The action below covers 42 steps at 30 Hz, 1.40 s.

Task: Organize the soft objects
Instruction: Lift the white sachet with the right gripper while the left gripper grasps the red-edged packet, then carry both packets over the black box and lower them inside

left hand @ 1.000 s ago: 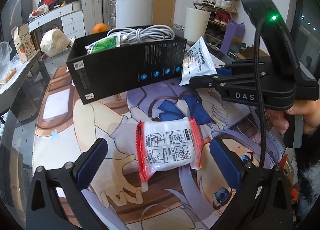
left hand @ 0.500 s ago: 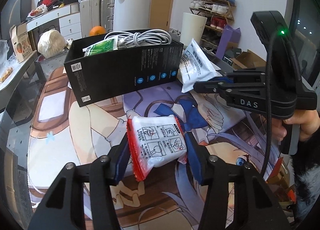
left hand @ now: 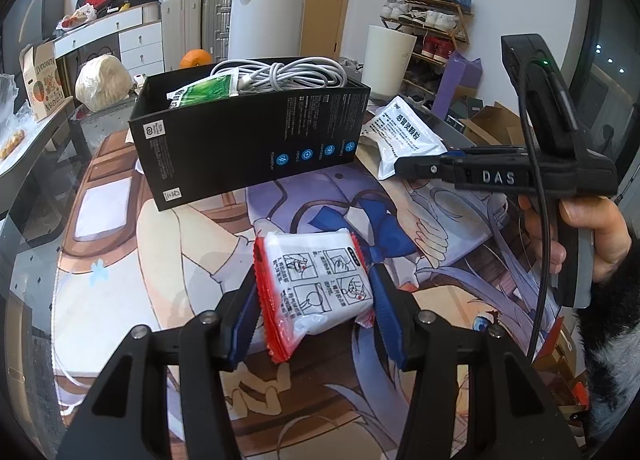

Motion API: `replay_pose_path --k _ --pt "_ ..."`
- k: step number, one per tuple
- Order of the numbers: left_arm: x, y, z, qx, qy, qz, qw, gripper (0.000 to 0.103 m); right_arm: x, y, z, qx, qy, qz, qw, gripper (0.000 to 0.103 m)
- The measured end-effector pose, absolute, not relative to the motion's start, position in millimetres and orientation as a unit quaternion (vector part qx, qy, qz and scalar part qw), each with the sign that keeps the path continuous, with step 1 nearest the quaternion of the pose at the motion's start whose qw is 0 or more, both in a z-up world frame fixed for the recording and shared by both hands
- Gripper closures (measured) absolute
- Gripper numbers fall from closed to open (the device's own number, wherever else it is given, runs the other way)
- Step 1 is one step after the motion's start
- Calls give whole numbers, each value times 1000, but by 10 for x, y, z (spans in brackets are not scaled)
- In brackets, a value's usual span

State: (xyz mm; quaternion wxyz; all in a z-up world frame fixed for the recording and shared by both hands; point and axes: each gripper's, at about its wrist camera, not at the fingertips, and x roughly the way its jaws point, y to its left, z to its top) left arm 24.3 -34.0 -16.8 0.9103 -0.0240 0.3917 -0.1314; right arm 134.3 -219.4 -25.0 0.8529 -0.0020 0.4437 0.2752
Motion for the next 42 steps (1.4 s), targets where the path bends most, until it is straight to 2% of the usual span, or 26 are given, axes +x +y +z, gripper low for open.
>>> replay_pose_path --k 8,10,12,13,18,22,24,27,33,34,35,37,38,42 --pt "254 -336 -170 -24 392 -131 910 51 1477 -2305 -279 47 456 259 850 75" --pt "259 -335 -169 -24 393 -131 910 51 1474 -2309 -274 45 459 259 849 71" --pt "259 -335 -170 -24 393 -130 910 51 1462 -2316 -253 37 459 255 850 57" --pt "265 -332 -173 -24 393 -130 910 51 1462 -2330 -247 33 456 248 854 55" --pt "271 -331 -171 -23 393 -130 910 51 1494 -2402 -261 27 456 224 861 54" --pt "280 -330 -175 -22 394 -131 909 51 1527 -2431 -259 24 455 214 864 47" --pt "291 -331 -171 -22 395 -130 909 51 1559 -2407 -254 20 455 208 865 32" --pt "300 -343 -162 -18 396 -130 909 51 1602 -2344 -250 19 454 207 867 23" --pt "311 -329 -157 -18 398 -128 908 51 1729 -2132 -286 -27 459 178 870 25" --pt "313 -326 -158 -19 398 -128 908 51 1735 -2106 -291 -35 459 172 871 33" --pt "314 -324 -157 -19 398 -128 908 51 1733 -2096 -280 -42 455 168 874 45" --pt "313 -319 -151 -19 397 -127 909 51 1725 -2115 -268 -39 455 170 873 50" --pt "311 -312 -151 -20 397 -126 909 51 1715 -2124 -263 -39 453 175 873 58" --pt "304 -269 -137 -24 393 -122 911 51 1647 -2167 -229 -40 446 189 874 67"
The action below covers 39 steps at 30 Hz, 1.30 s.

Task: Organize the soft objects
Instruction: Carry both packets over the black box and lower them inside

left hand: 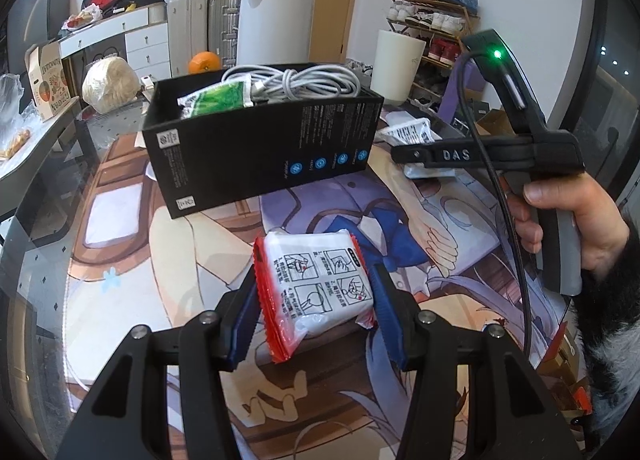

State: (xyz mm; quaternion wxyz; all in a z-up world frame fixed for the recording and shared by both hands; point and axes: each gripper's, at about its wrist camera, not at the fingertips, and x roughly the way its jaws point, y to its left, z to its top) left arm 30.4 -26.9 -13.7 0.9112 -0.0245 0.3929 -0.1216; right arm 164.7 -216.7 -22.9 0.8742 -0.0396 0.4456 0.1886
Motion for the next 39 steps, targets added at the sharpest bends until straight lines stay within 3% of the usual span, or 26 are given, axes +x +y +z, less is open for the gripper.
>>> replay_pose_path --k 20,30,39 --pt "364 12 398 -42 316 -84 944 51 1133 -2105 571 -41 350 284 892 69" --pt "693 197 667 -45 288 -62 955 51 1322 -1759 779 -66 323 309 892 69" --pt "998 287 576 -45 296 -44 953 51 1705 -1367 690 -82 330 327 882 69"
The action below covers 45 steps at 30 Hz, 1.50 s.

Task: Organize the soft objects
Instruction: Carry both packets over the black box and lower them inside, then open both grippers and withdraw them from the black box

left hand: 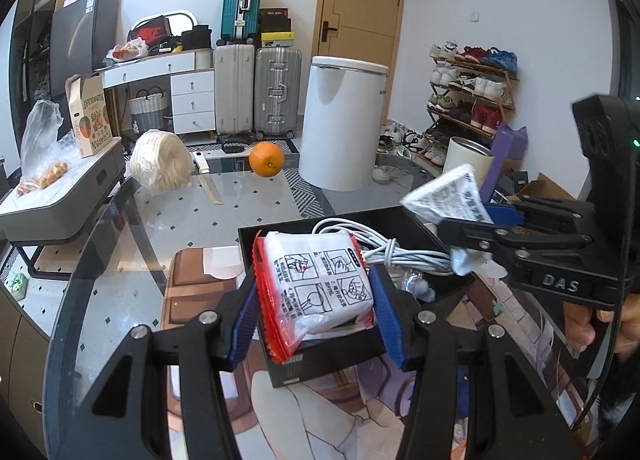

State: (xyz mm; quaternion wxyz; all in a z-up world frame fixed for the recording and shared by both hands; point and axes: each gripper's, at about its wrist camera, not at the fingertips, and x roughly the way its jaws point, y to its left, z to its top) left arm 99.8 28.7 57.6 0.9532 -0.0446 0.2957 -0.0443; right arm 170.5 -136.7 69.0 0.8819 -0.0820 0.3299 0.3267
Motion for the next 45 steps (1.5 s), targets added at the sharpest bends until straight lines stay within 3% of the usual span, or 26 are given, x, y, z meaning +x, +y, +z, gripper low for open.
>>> replay_pose_path --k 37,45 --pt "1402 288 327 -40 319 -64 945 51 2005 -885 245 -136 397 377 826 68" --pt "1396 321 319 -43 322 -67 944 50 1926 -1100 429 -143 372 372 838 42"
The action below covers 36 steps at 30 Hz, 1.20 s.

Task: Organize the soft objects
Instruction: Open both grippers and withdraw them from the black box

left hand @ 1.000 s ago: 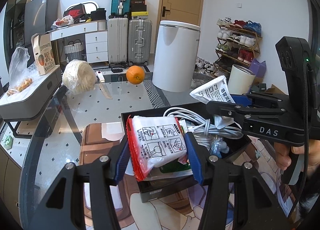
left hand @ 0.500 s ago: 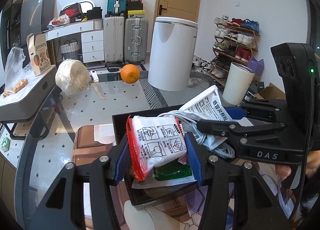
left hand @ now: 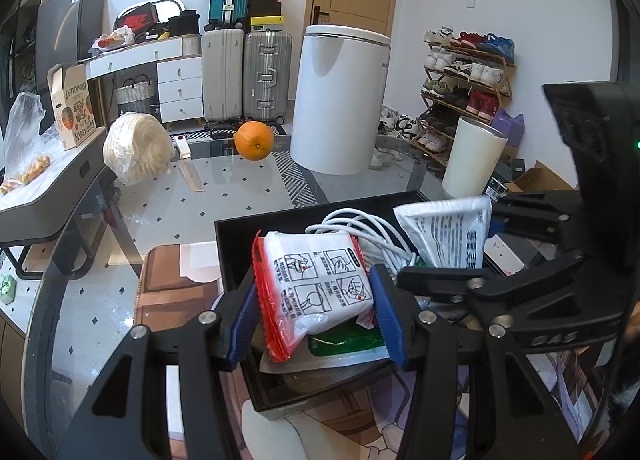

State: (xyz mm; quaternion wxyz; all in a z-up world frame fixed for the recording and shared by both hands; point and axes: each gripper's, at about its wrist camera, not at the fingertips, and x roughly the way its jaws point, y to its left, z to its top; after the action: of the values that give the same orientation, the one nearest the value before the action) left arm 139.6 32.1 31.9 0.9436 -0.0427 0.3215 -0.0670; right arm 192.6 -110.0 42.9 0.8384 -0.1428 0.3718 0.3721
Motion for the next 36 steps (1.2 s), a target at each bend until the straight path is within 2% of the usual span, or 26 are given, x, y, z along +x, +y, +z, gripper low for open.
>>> replay_pose_path --k 5,6,7,8,11,17,20,36 --pt "1369 311 331 -48 315 -71 945 50 1826 -1275 541 -140 355 365 849 33" --pt "1361 300 339 -49 312 -75 946 47 1812 -1298 549 -138 353 362 851 32" --pt "1360 290 342 -48 312 -75 946 43 1789 -1325 561 -135 352 360 853 31" --pt "1359 278 339 -47 312 -75 946 35 1775 -1344 566 -132 351 360 855 28" --pt "1350 263 333 -46 315 -72 945 23 1708 -1407 577 -127 341 354 861 21" --pt "1193 287 394 -56 300 -76 949 4 1570 -1505 624 -107 322 345 875 12" --pt "1066 327 427 -57 291 -61 953 1 1480 -1532 611 -99 311 336 883 2" --pt "578 338 324 -39 260 -5 965 0 1019 -1629 410 -55 251 314 914 1"
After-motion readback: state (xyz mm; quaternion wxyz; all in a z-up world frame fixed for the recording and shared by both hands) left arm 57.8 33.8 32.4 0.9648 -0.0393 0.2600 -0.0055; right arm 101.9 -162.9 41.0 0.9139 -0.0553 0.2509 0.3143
